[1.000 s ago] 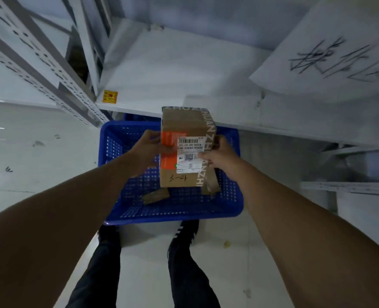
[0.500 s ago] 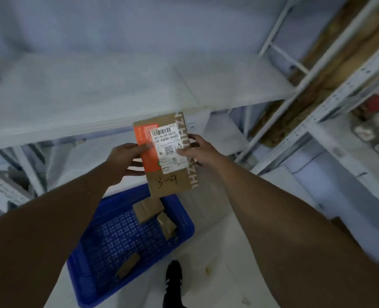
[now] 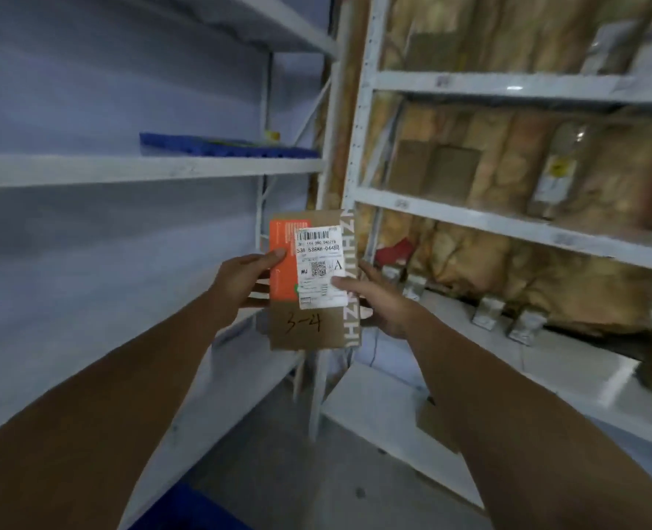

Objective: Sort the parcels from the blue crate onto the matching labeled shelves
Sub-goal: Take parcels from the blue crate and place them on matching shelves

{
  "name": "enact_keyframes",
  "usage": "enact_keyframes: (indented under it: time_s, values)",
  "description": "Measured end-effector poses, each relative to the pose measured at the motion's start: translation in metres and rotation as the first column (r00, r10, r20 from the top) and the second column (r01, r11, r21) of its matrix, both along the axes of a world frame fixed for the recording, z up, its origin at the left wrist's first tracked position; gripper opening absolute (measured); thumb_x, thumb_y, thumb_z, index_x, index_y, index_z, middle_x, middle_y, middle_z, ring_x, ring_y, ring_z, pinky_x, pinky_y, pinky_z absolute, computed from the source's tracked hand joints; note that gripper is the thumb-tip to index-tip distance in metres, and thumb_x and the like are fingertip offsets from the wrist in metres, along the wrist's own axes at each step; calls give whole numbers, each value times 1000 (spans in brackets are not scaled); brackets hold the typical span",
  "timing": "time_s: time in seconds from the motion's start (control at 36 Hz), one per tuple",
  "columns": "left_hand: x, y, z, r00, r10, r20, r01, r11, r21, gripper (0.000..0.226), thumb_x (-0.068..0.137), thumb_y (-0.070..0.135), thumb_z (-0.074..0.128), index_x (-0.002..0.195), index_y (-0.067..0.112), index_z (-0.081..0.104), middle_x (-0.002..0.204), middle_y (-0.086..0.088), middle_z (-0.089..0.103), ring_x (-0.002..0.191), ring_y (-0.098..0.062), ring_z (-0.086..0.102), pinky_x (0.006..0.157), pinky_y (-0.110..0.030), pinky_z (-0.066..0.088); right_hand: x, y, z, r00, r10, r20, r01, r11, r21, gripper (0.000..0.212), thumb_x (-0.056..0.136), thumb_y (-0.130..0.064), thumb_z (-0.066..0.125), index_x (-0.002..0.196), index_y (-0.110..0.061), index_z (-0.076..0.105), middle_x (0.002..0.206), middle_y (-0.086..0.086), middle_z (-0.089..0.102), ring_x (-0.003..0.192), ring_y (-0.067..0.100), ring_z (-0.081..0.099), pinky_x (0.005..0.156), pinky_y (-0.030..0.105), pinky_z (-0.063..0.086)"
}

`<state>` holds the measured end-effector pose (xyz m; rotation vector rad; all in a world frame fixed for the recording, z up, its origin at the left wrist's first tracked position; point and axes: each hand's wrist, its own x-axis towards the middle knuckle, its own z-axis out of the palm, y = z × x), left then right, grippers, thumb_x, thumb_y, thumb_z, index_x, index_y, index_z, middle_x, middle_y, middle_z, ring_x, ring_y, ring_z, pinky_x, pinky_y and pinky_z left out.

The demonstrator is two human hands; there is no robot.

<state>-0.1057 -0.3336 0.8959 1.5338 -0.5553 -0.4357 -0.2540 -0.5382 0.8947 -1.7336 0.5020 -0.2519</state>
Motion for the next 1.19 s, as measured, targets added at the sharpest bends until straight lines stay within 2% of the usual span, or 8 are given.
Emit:
enact_keyframes:
  time_s: [0.11, 0.22, 0.28, 0.42, 0.53, 0.61, 0.81, 1.19]
  values:
    - [-56, -52, 38, 996, -84, 36, 87, 992, -94, 39, 90, 45, 73, 111, 12, 74, 99, -4, 80, 88, -20, 77, 72, -32, 60, -73, -34, 37, 986, -118, 120, 122, 992, -26, 76, 76, -41, 89, 139, -49, 47, 118, -11, 74, 111, 18, 69, 98, 53, 54]
    - [-117, -112, 67, 953, -289, 90, 301, 936, -184, 38, 91, 35, 73, 124, 16, 71, 117, -5, 76, 107, -19, 73, 103, -44, 52, -151, -74, 71, 940, -241, 243, 251, 968, -12, 62, 76, -47, 87, 130, -52, 56, 114, -12, 77, 109, 20, 72, 100, 57, 53]
    - [-151, -143, 80, 908, -405, 110, 420, 883, -209, 50, 85, 30, 80, 131, 23, 65, 122, -4, 74, 112, -23, 71, 104, -47, 51, -190, -90, 86, 904, -305, 300, 318, 948, 7, 52, 77, -45, 87, 120, -53, 58, 111, -12, 77, 106, 19, 72, 100, 53, 54]
    - [-226, -202, 95, 788, -614, 46, 611, 769, -186, 102, 53, 42, 99, 142, 32, 51, 130, -9, 70, 120, -34, 66, 102, -60, 51, -278, -131, 111, 874, -361, 324, 385, 923, -13, 101, 56, -60, 94, 143, -46, 45, 122, -7, 75, 115, 24, 70, 106, 58, 49]
    - [-272, -231, 105, 789, -611, 59, 612, 774, -166, 105, 47, 43, 100, 141, 33, 52, 123, -9, 73, 116, -34, 67, 103, -61, 49, -341, -150, 124, 872, -374, 315, 403, 915, -30, 72, 73, -51, 88, 136, -45, 52, 117, -6, 77, 112, 26, 72, 101, 60, 53]
    - [-303, -246, 118, 787, -613, 69, 615, 771, -165, 105, 45, 39, 97, 139, 33, 52, 118, -9, 75, 108, -33, 71, 80, -47, 60, -378, -162, 132, 855, -384, 348, 427, 903, -53, 67, 80, -45, 84, 139, -39, 53, 117, -7, 77, 114, 23, 71, 106, 56, 50]
    - [-342, -273, 135, 761, -642, 97, 649, 750, -125, 74, 66, 29, 91, 130, 42, 56, 114, -7, 77, 110, -31, 71, 97, -60, 54, -425, -181, 139, 826, -420, 375, 476, 877, -65, 77, 74, -52, 86, 142, -44, 49, 120, -10, 75, 115, 21, 70, 106, 53, 50]
    - [-367, -295, 134, 760, -637, 127, 648, 759, -64, 81, 43, 55, 97, 116, 58, 61, 118, -1, 76, 119, -31, 66, 110, -65, 39, -455, -200, 141, 819, -406, 405, 473, 877, -78, 77, 74, -56, 85, 141, -44, 50, 118, -8, 76, 112, 21, 71, 103, 48, 52]
